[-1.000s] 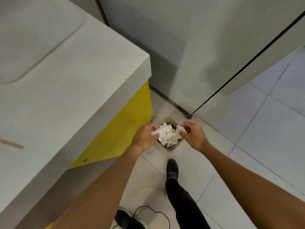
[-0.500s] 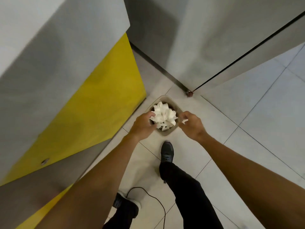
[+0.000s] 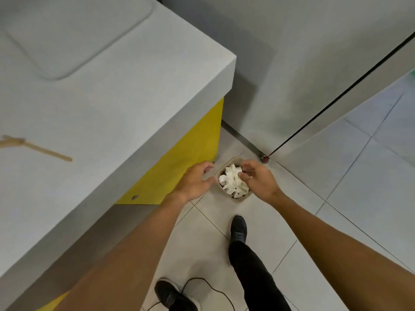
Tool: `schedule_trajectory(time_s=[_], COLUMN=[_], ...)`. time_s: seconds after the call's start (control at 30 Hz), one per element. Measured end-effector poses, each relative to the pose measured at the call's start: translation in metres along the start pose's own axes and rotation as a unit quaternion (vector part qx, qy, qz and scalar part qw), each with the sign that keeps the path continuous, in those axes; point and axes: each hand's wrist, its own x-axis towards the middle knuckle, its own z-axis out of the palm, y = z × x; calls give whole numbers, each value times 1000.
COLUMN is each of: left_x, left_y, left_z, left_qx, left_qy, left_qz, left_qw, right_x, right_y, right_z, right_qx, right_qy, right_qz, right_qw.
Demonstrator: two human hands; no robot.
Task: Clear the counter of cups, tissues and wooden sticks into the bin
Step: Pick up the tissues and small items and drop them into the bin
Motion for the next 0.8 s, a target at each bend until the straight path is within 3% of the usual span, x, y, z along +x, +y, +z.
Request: schedule_trajectory(time_s=[0.17, 0.27, 0.43, 0.6, 0.8], left_x=[-77, -126, -212, -288, -377], left_y=[16, 37, 60, 19, -68], left_z=[-58, -101, -188, -263, -329], left_qx=[-14, -38, -30, 23, 36], left_qy=[55, 101, 190, 262, 358], left_qz=[109, 194, 273, 261, 183], left_qw=[992, 975, 943, 929, 915], right_x=[-63, -99, -152, -199, -237], right_y=[-86, -149, -247, -327, -401], right_z=[22, 25, 28, 67, 161], right_qx=[57, 97, 92, 79, 52], right_qy=[73, 132, 161, 127, 23], right_qz=[-107, -189, -289, -346, -407], right_qw=[990, 968, 939, 926, 912])
